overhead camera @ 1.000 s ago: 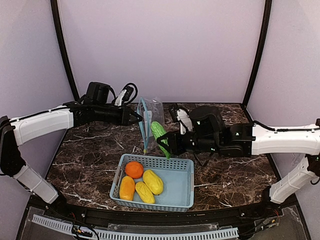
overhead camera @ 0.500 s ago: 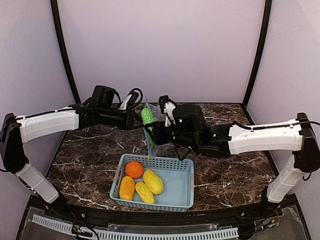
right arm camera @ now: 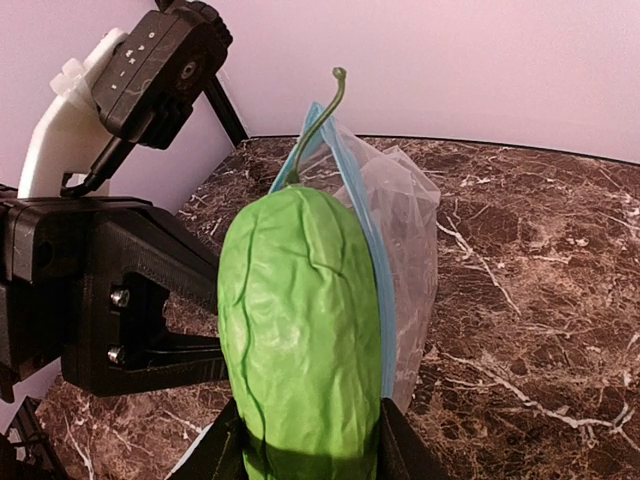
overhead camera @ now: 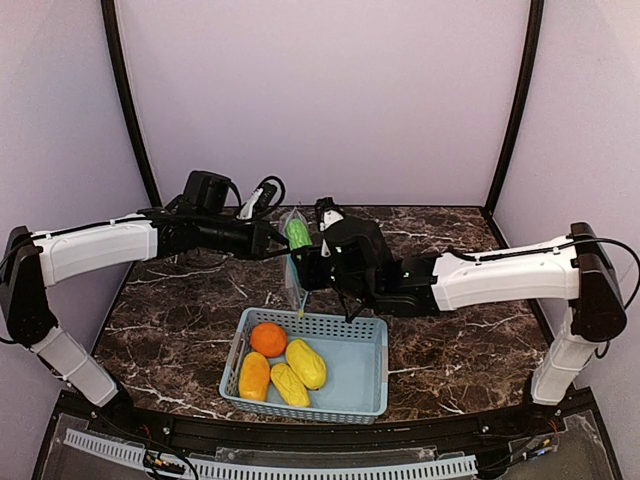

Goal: Place the food in the zip-top bag and seal the zipper
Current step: Place the fake vegetable in the zipper food storage bag.

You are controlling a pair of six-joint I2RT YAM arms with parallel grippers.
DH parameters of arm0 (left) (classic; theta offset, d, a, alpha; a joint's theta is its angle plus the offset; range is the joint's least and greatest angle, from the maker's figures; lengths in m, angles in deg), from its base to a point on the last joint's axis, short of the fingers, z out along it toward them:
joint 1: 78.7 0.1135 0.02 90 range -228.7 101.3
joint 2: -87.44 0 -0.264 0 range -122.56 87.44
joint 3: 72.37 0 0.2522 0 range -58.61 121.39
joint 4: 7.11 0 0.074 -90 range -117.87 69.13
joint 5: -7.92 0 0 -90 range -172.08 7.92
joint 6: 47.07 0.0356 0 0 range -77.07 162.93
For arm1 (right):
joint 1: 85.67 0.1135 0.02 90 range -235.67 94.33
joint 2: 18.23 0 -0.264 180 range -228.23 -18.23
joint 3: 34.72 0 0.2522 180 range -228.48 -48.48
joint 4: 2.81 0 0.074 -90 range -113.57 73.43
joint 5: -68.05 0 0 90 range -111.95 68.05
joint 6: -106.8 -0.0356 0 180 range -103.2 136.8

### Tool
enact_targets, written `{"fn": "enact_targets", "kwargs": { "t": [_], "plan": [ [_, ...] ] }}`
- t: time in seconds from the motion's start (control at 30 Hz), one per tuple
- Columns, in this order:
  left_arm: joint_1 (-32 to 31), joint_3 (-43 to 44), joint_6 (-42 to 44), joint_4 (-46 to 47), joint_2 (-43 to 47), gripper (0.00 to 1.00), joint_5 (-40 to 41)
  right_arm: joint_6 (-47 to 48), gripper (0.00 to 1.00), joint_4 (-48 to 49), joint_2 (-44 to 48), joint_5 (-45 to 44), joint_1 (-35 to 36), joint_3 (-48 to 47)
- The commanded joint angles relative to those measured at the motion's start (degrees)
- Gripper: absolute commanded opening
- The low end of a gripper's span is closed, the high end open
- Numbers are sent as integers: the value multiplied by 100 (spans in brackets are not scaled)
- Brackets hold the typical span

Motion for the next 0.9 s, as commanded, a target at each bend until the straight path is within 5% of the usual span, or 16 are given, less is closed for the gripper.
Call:
{"fn": "enact_targets", "kwargs": {
  "t": [0.0,0.87],
  "plan": [
    [-36,-102,-12,88,15,1,-91,-135,28,-57,-160,-320,-49,-179],
    [-31,-58,-94,128,-90,1,-376,343,29,-333,-760,289,-336,-516]
  ]
}}
